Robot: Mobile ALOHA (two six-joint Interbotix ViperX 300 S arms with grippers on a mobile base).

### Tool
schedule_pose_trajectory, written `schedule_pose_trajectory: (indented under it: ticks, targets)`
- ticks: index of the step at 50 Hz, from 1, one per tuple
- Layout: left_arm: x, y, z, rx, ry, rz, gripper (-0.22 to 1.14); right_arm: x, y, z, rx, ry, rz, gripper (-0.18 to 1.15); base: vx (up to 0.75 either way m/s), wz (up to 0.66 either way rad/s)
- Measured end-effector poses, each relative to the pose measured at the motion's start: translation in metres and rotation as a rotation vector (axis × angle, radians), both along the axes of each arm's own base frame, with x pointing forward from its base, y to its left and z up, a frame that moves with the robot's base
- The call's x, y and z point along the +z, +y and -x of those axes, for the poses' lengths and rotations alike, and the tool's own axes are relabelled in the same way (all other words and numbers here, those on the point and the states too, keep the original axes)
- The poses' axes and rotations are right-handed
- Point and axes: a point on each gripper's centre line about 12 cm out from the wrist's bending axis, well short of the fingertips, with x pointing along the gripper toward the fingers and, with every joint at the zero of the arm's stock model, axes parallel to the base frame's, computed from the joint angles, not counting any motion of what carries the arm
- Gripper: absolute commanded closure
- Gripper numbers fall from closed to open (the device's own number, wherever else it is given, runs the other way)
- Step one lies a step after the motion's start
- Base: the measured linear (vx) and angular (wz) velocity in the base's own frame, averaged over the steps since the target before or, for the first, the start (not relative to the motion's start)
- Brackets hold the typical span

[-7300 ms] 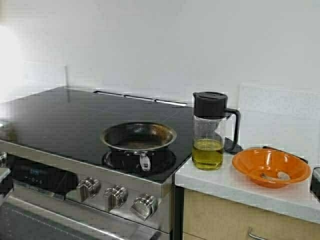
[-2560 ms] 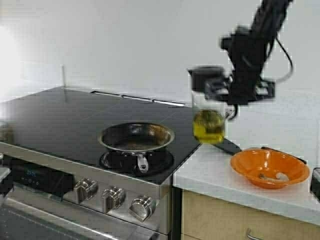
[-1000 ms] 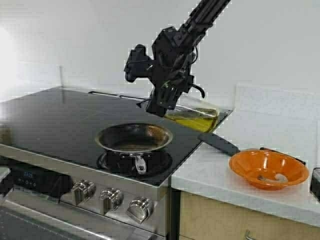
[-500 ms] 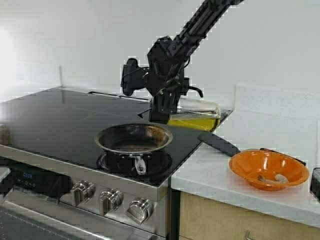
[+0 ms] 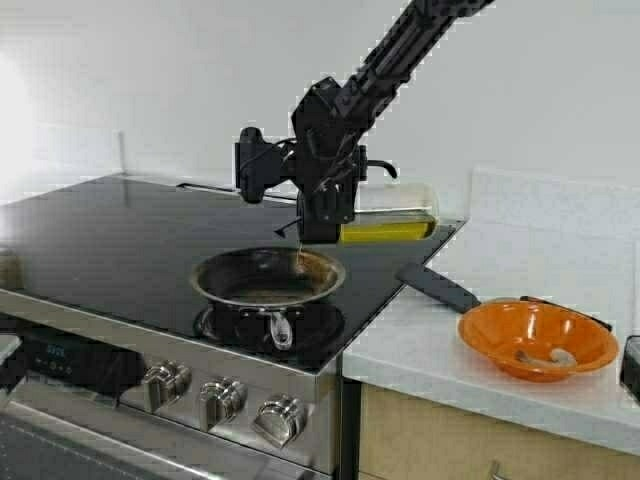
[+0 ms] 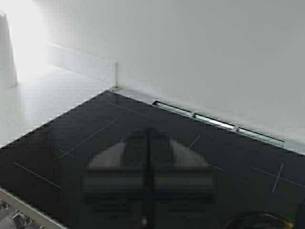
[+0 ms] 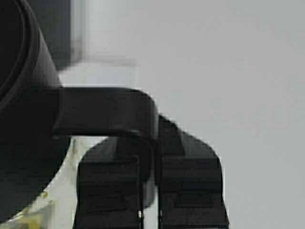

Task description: Add oil to the pan and cook the shrimp and serve it

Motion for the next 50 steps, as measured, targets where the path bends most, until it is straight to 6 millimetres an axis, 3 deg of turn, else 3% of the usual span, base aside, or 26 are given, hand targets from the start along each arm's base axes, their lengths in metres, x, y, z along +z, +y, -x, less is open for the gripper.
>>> schedule_pose_trajectory:
  ticks: [18, 31, 40, 50]
  targets:
    - [0.000, 0.000, 0.000, 0.000, 0.000, 0.000, 0.89, -0.003, 0.003, 0.000, 0.033, -0.014, 0.042, 0.90, 0.00, 0.00]
    - [0.000, 0.000, 0.000, 0.000, 0.000, 0.000, 0.89, 0.002, 0.004, -0.003, -0.011, -0.019, -0.062, 0.90, 0.00, 0.00]
    - [0.000, 0.000, 0.000, 0.000, 0.002, 0.000, 0.89, 0.000, -0.004, -0.001, -0.163, -0.028, -0.420, 0.90, 0.00, 0.00]
    - [0.000, 0.000, 0.000, 0.000, 0.003, 0.002, 0.89, 0.030, -0.019, 0.018, -0.279, -0.122, -0.931, 0.90, 0.00, 0.00]
